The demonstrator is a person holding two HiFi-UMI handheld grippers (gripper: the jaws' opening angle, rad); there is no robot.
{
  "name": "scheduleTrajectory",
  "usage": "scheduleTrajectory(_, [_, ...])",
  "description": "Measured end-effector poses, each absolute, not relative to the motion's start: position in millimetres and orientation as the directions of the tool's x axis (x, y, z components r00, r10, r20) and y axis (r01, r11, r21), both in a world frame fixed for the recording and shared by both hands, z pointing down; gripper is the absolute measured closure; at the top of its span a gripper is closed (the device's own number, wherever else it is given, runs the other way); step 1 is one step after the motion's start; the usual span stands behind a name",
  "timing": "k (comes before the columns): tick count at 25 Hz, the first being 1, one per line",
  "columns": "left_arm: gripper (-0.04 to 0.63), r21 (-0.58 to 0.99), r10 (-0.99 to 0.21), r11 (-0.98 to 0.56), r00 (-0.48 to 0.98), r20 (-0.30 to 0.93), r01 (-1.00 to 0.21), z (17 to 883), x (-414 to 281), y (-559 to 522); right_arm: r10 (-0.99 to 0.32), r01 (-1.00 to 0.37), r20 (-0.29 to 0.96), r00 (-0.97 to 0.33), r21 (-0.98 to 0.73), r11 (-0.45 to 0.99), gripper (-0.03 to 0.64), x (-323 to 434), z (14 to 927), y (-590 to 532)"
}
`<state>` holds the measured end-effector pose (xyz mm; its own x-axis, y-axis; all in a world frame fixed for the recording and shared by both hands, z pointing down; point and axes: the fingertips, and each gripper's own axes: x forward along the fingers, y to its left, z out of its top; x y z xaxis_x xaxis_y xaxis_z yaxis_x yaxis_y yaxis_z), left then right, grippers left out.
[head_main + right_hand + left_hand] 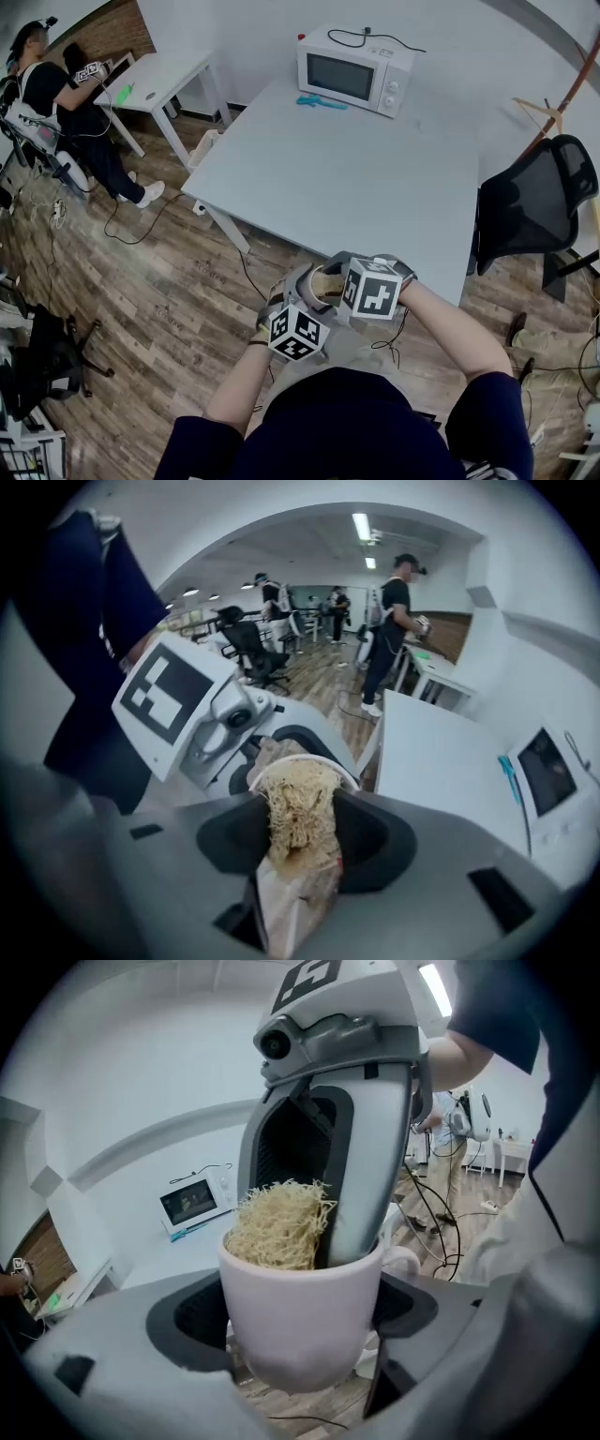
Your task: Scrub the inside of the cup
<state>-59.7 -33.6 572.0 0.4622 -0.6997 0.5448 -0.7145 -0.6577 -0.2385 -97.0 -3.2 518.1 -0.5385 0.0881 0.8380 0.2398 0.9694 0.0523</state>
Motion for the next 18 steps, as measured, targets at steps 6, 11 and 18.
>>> scheduleTrajectory(6, [0.176, -0.196, -0.665, -0.694, 0.513, 0.543, -0.693, 571.9, -48.0, -33.8, 0.086, 0.498, 0.886, -0.456, 0.174, 0.849, 0.44, -87.3, 523.8, 1.8])
scheduleTrajectory(11, [0.175, -0.197, -0.664, -0.694, 0.512, 0.545, -0.692, 572.4, -46.6, -39.9, 0.085, 0.493, 0.887, -0.454, 0.17, 0.853, 0.44, -86.2, 524.1, -4.6])
scheduleTrajectory(18, [0.175, -0.191, -0.67, -0.687, 0.509, 0.54, -0.701, 578.4, -47.0, -56.1, 0.066, 0.442, 0.879, -0.472, 0.172, 0.881, 0.44, -85.4, 526.8, -22.1])
